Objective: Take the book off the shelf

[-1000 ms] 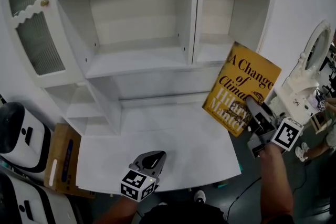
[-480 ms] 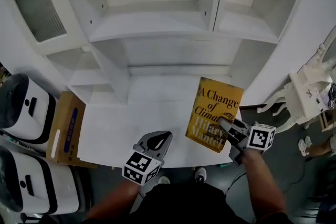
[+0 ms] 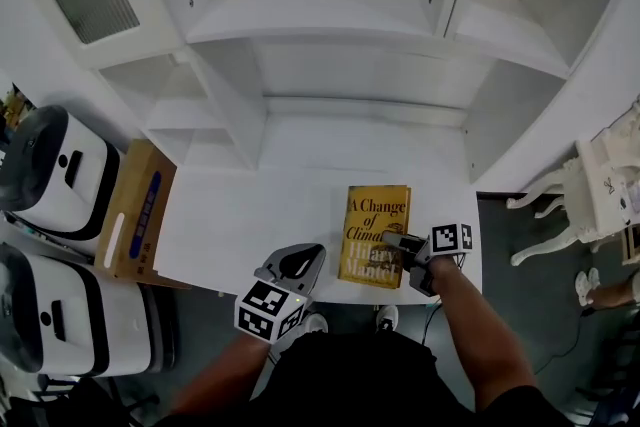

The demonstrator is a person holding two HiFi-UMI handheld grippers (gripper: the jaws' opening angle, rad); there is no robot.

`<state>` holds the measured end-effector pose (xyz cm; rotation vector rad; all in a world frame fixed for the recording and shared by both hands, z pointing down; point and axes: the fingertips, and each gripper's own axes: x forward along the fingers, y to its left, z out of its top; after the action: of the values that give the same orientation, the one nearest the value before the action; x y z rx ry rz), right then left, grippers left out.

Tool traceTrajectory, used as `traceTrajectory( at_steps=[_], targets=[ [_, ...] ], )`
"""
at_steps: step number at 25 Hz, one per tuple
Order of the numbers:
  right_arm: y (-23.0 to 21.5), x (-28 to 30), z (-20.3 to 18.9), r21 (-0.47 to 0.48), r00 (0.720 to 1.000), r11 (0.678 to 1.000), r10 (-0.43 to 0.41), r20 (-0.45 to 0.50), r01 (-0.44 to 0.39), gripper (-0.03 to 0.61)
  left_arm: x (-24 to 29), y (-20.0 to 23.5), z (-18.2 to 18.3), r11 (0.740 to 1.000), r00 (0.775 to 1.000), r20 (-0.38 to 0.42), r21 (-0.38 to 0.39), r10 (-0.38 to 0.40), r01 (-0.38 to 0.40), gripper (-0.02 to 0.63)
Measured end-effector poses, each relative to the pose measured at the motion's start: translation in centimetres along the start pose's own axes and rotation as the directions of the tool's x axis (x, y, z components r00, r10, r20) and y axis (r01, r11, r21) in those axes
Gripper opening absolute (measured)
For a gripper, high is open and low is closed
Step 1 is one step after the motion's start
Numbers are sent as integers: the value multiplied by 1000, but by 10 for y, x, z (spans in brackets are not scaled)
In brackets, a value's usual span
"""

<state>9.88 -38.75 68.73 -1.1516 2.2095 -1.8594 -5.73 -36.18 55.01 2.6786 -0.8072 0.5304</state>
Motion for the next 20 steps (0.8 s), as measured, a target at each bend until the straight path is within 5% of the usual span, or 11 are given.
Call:
traceTrajectory(
  at_steps=[8,20],
  targets=[
    [-23,40,-6,110,998,993,37,-47,-31,156,-7,12,-8,997,998,0,-50,59,-59,11],
    [-59,51,-8,-63,965,969,-244,-94,239,236,-2,13,-16,996,998,-28,-58,61,-62,11]
  ],
)
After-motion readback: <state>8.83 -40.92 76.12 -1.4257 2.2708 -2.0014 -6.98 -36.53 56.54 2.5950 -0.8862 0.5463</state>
